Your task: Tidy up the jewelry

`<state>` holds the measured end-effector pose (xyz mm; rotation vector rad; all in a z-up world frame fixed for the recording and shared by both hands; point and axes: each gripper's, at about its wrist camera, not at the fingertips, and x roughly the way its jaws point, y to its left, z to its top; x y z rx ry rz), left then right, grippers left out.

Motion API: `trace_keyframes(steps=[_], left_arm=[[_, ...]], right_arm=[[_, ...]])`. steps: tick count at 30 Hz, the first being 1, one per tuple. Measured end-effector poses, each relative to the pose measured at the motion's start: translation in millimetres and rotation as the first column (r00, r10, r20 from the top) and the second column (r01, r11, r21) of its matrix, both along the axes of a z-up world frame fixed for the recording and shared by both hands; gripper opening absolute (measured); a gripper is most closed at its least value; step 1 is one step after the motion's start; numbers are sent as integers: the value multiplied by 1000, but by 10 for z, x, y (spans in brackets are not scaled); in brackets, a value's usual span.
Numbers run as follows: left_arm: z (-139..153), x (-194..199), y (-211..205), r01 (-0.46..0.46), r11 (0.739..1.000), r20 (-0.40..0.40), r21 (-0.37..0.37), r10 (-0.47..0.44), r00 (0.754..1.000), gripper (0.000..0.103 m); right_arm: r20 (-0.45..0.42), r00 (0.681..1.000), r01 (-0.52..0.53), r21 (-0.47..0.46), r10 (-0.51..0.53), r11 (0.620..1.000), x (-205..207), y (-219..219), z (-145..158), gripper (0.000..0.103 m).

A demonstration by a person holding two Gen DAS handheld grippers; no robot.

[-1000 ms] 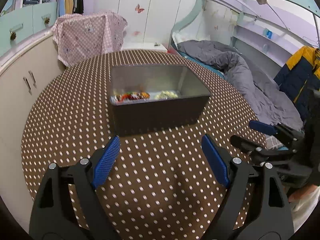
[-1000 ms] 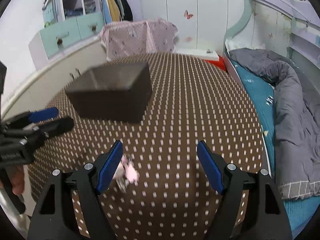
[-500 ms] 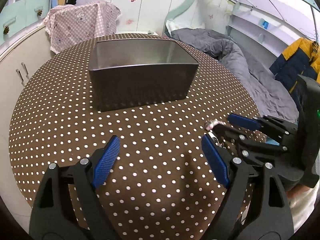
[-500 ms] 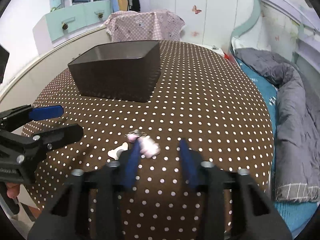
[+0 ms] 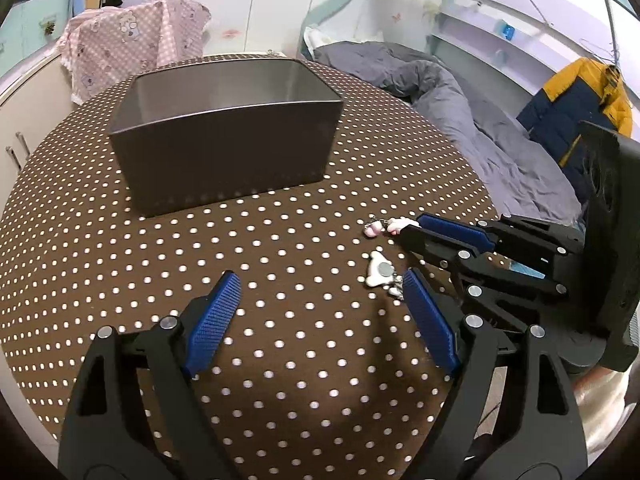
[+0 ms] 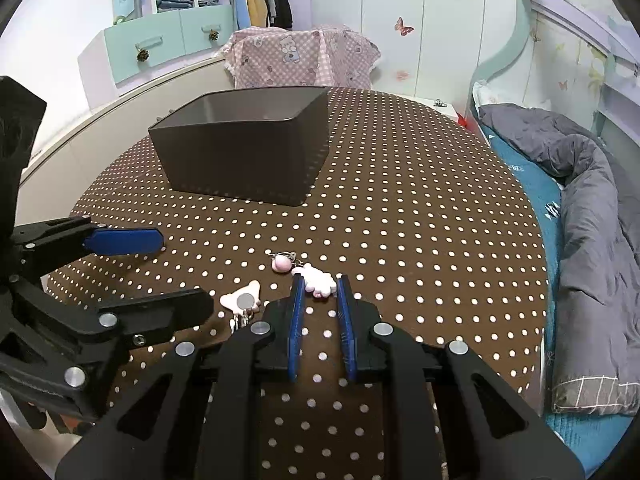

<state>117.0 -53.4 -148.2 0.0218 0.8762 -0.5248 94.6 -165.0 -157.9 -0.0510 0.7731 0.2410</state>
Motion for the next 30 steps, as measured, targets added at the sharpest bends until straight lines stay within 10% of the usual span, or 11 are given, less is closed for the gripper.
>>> trace_keyframes(steps=[8,14,19,24,30], left_arm=[[-2,-30,-171,67,998,16,-11,-66,998,81],[-64,-52,-341,104,993,51,48,-107,993,53],[-67,-2,-310,102,993,63,65,-106,992,25],[-65,35,-228,108,993,60,37,-110,992,21],[-84,38,-228,105,994,67,32,-107,992,21]], right_arm=[[-10,999,52,-6,-52,999,-104,-144,28,15],[-22,999,40,-39,-41,998,-187,-139,-16,20],[-7,1000,18,-74,-18,997,-149,-115,-49,47],[13,1000,-12,-64,13,998,-95,-94,-50,14],[9,1000,-3,-38,3,999,-74,-118,-34,14]])
